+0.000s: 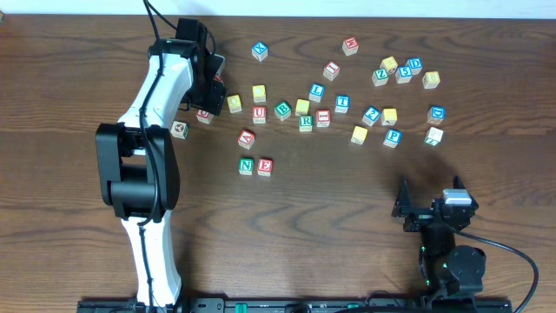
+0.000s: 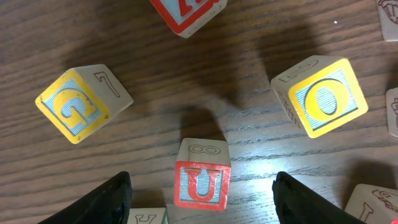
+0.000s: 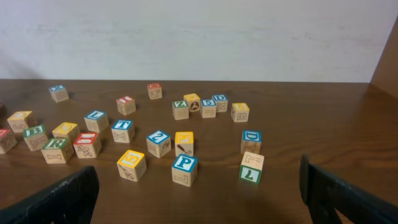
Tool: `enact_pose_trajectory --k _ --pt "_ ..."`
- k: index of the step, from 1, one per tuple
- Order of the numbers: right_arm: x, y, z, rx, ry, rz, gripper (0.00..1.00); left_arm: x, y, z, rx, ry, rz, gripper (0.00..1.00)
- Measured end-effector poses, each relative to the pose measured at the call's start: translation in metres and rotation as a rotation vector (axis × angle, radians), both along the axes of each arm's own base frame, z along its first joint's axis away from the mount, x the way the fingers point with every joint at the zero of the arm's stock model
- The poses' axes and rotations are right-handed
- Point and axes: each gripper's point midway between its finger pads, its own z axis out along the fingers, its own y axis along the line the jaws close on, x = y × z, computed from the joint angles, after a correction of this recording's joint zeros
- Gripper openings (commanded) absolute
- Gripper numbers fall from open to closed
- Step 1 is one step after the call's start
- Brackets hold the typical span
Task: Spell out NEURIPS
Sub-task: 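Move the left gripper forward over the red U block, then lower the left gripper and close it on the red U block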
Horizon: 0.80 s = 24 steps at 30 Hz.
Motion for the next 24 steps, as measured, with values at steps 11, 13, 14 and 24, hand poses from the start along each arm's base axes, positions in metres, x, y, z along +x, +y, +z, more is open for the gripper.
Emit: enact_pose_trajectory --k 11,13,14,24 --pt "0.000 0.000 0.000 0.000 0.000 0.000 0.99 -0.009 0.001 -0.018 0.002 0.026 0.000 0.70" --pt "0.000 0.000 0.000 0.000 0.000 0.000 0.99 -0.009 0.001 -0.018 0.002 0.024 0.000 0.68" --pt "0.000 0.000 0.000 0.000 0.000 0.000 0.99 -0.009 0.001 -0.018 0.002 0.024 0.000 0.67" --pt "0.000 0.000 0.000 0.000 0.000 0.000 0.99 -0.007 0.001 -0.019 0.001 0.015 0.000 0.66"
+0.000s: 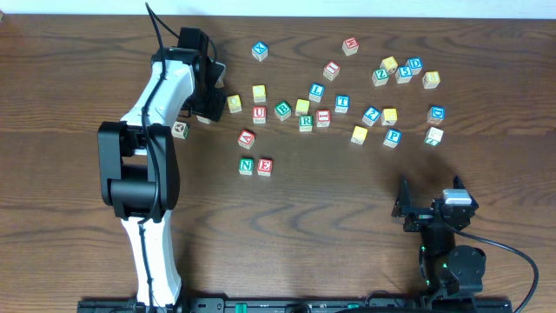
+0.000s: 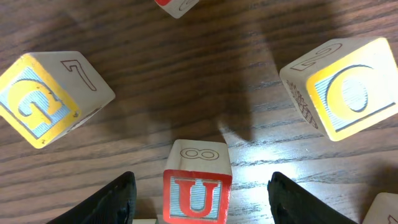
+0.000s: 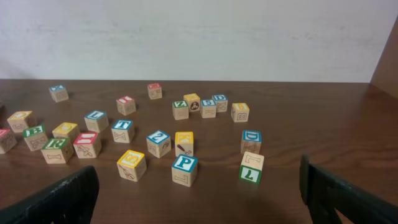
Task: Spell out NEURIPS
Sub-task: 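Lower the left gripper and close it on the red U block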
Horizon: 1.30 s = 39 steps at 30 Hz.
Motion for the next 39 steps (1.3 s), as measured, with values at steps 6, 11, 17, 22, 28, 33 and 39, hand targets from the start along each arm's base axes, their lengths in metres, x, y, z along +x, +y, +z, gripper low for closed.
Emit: enact_pose_trajectory --k 6,11,17,22,28,33,39 --pt "0.0000 0.0000 0.0000 0.000 0.000 0.000 0.99 -0.0056 0.0005 -0.0079 0.001 0.016 0.000 0.67" --pt "0.0000 0.0001 0.0000 0.000 0.000 0.000 0.99 -0.0028 0.0002 -0.0078 0.000 0.004 0.000 0.66" --pt "0.0000 0.0000 0.0000 0.000 0.000 0.000 0.99 -0.0018 0.0002 -0.0078 0.000 0.000 0.000 0.66" --pt "0.0000 0.0000 0.0000 0.000 0.000 0.000 0.99 -0.0019 0.0002 -0.0079 0.000 0.000 0.000 0.66" --pt "0.0000 0.0000 0.0000 0.000 0.000 0.000 0.99 -0.0022 0.0002 -0.0079 0.000 0.001 0.000 0.66" --pt "0.0000 0.0000 0.0000 0.000 0.000 0.000 0.99 -0.0022 0.0002 -0.0079 0.000 0.001 -0.001 0.61" --pt "0.0000 0.0000 0.0000 0.000 0.000 0.000 0.99 -0.0030 0.0003 -0.0082 0.000 0.004 0.000 0.46"
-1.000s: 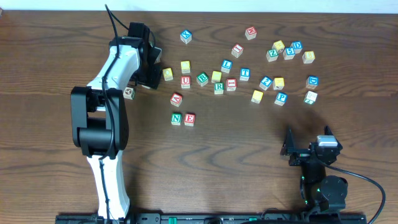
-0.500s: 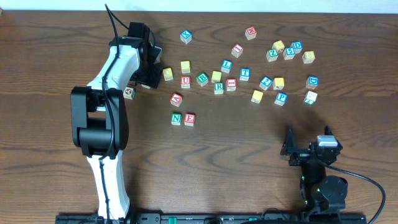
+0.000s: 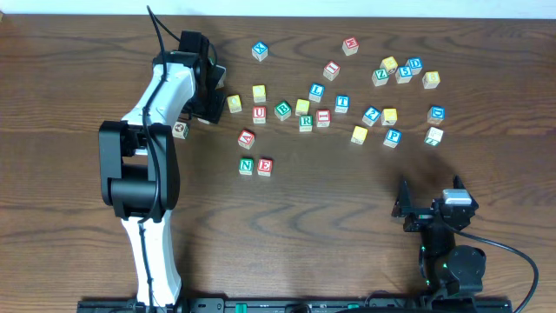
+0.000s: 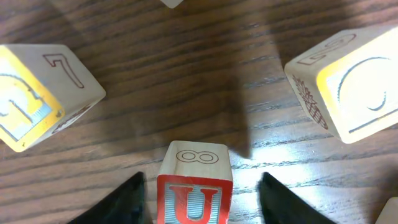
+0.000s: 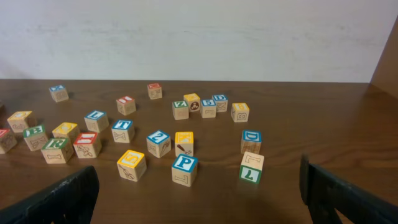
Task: Spell out NEURIPS
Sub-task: 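Lower the left gripper and close it on the red U block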
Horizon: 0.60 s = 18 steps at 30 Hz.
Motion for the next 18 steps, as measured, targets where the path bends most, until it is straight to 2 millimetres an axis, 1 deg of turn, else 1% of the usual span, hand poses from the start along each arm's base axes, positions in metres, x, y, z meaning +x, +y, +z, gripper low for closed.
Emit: enact_pose_trajectory --k 1,6,18 --pt "0.0000 0.0000 0.0000 0.000 0.000 0.000 0.99 0.0000 0.0000 0.0000 0.000 0.000 0.000 0.43" --pt "0.0000 0.0001 0.0000 0.000 0.000 0.000 0.99 -0.0001 0.0000 0.0000 0.000 0.000 -0.002 0.35" --pt "0.0000 0.0001 0.0000 0.000 0.000 0.000 0.99 -0.0001 0.0000 0.0000 0.000 0.000 0.000 0.25"
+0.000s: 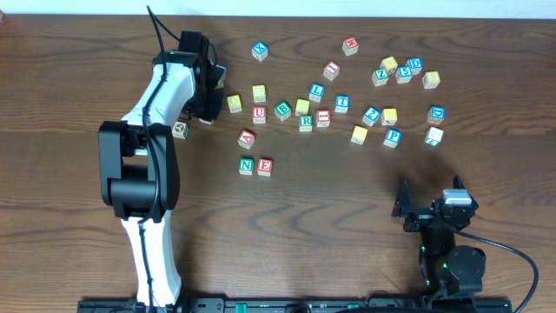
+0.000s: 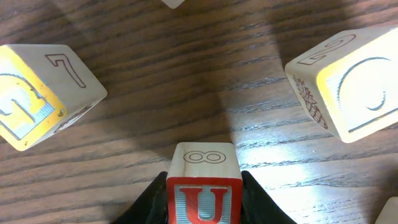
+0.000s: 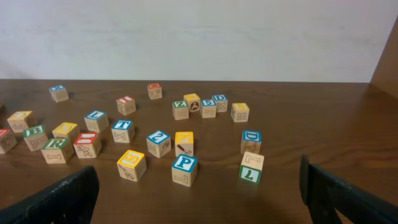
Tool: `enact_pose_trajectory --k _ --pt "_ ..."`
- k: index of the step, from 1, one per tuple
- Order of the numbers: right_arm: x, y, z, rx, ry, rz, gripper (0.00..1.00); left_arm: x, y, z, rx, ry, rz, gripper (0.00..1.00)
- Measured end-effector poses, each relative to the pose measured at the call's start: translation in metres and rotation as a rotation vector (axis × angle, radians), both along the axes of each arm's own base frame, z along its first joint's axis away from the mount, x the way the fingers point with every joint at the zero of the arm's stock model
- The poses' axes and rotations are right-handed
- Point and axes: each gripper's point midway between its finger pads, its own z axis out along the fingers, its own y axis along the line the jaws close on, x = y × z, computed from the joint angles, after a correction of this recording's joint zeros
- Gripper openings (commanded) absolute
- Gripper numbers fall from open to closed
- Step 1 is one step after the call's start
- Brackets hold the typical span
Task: Spell out NEURIPS
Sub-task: 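Lower the left gripper and close it on the red U block, then lift the U block and carry it toward the right of E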
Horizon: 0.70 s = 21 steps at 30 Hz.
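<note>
In the left wrist view a red U block (image 2: pixel 203 186), an 8 drawn on its upper face, sits between my left gripper's (image 2: pixel 204 193) black fingers, which press on both its sides on the table. From overhead that gripper (image 1: pixel 208 106) hides the block. The green N (image 1: pixel 247 165) and red E (image 1: pixel 265 166) blocks stand side by side below the scatter. Green R (image 1: pixel 306 123), red I (image 1: pixel 323 117) and blue P (image 1: pixel 393 136) lie among the loose blocks. My right gripper (image 1: pixel 432 209) rests open at the front right, holding nothing.
A yellow G block (image 2: pixel 37 93) and a yellow O block (image 2: pixel 354 87) flank the U block closely. A second red block (image 1: pixel 259 115) lies right of the left gripper. Many more letter blocks spread across the far half of the table (image 1: pixel 347 226).
My left gripper's fingers stood apart from the U block's sides; now they are closed against it. The block and the right arm have not moved.
My left gripper hung open above the U block between the G and O blocks. It was then lower and nearer at each moment, fingers still wide. Now it is shut on the block. N and E stayed paired and the right arm stayed still.
</note>
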Motion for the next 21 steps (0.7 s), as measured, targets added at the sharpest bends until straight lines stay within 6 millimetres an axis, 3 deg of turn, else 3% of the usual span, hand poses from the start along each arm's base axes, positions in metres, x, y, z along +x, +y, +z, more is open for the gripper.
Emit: enact_pose_trajectory --k 9,13,16,21 --pt "0.000 0.000 0.000 0.000 0.000 0.000 0.99 -0.002 0.000 0.001 -0.004 0.008 0.026 0.24" --pt "0.000 0.000 0.000 0.000 0.000 0.000 0.99 -0.004 0.000 0.015 -0.011 -0.007 0.057 0.24" --pt "0.000 0.000 0.000 0.000 0.000 0.000 0.99 0.001 -0.002 0.053 -0.031 -0.088 0.083 0.23" --pt "0.000 0.000 0.000 0.000 0.000 0.000 0.99 -0.004 -0.009 0.161 -0.090 -0.312 0.139 0.19"
